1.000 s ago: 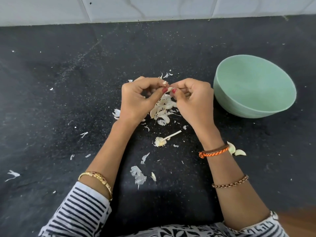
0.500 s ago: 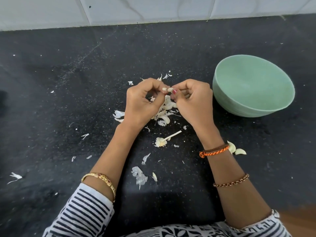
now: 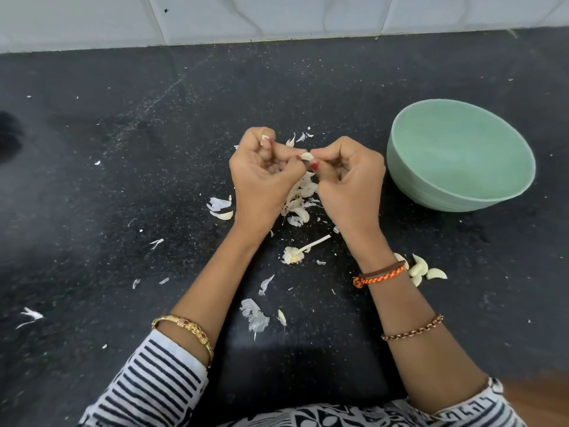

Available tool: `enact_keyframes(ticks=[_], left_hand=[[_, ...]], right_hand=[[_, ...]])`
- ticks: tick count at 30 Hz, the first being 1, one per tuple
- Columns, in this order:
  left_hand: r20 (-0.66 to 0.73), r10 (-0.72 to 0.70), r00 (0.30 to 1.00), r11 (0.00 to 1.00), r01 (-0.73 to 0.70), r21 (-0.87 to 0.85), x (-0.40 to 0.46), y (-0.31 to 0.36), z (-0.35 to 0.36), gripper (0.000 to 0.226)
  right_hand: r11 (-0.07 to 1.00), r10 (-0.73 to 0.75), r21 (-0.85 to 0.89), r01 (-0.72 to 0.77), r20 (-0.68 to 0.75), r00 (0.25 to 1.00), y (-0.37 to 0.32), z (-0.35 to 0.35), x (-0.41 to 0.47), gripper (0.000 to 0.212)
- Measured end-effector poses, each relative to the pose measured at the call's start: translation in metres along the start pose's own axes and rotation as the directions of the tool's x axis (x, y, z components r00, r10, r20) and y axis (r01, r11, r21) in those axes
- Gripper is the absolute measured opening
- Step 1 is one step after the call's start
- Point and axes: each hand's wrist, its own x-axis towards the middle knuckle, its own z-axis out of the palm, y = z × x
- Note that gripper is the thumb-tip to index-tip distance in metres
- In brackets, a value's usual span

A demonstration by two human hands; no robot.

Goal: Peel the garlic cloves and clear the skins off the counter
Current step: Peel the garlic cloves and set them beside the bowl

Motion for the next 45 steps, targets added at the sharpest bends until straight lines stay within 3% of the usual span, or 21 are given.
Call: enact_keyframes(ticks=[4, 7, 11, 15, 20, 25, 27, 31, 39, 45], left_hand=[[-0.001, -0.126, 0.992, 0.981, 0.124, -0.146, 0.002, 0.005, 0.003, 0.039], [0.009, -0.124, 0.992, 0.985, 0.124, -0.118, 0.001, 0.008, 0.003, 0.041], [0.112, 0.05, 0.992, 0.983, -0.068, 0.169, 0.003, 0.004, -0.005, 0.046], [0.255, 0.182, 0.95, 0.862, -0.279, 0.423, 0.002, 0.001, -0.011, 0.051], [0.393, 0.319, 0.862, 0.719, -0.491, 0.493, 0.0, -0.004, -0.014, 0.049], [0.407, 0.402, 0.82, 0.672, -0.567, 0.477, 0.0, -0.006, -0.014, 0.039], [0.342, 0.39, 0.855, 0.734, -0.513, 0.444, 0.0, -0.005, -0.013, 0.043], [0.143, 0.241, 0.96, 0.959, -0.258, 0.118, 0.005, -0.001, -0.013, 0.044], [0.093, 0.068, 0.993, 0.996, -0.072, 0.043, 0.013, -0.004, -0.023, 0.027], [0.203, 0.023, 0.979, 0.999, -0.029, 0.027, 0.01, -0.007, -0.018, 0.022]], right_hand=[[1.0, -0.029, 0.007, 0.029, -0.028, 0.999, 0.003, 0.001, 0.001, 0.017], [0.997, 0.071, 0.041, -0.071, 0.013, 0.997, 0.0, -0.002, 0.002, 0.026], [0.95, 0.285, 0.092, -0.3, 0.144, 0.948, -0.007, -0.007, 0.004, 0.028], [0.924, 0.368, 0.011, -0.382, 0.247, 0.897, -0.012, -0.012, 0.008, 0.031], [0.879, 0.469, -0.064, -0.473, 0.301, 0.83, -0.014, -0.015, 0.013, 0.029], [0.883, 0.465, -0.102, -0.459, 0.334, 0.82, -0.017, -0.019, 0.016, 0.029], [0.903, 0.418, -0.074, -0.424, 0.381, 0.825, -0.02, -0.02, 0.015, 0.032], [0.94, 0.299, 0.057, -0.337, 0.343, 0.89, -0.022, -0.017, 0.01, 0.028], [0.953, 0.264, 0.086, -0.29, 0.233, 0.936, -0.016, -0.016, 0.007, 0.028], [0.946, 0.287, 0.076, -0.315, 0.254, 0.924, -0.016, -0.017, 0.008, 0.023]])
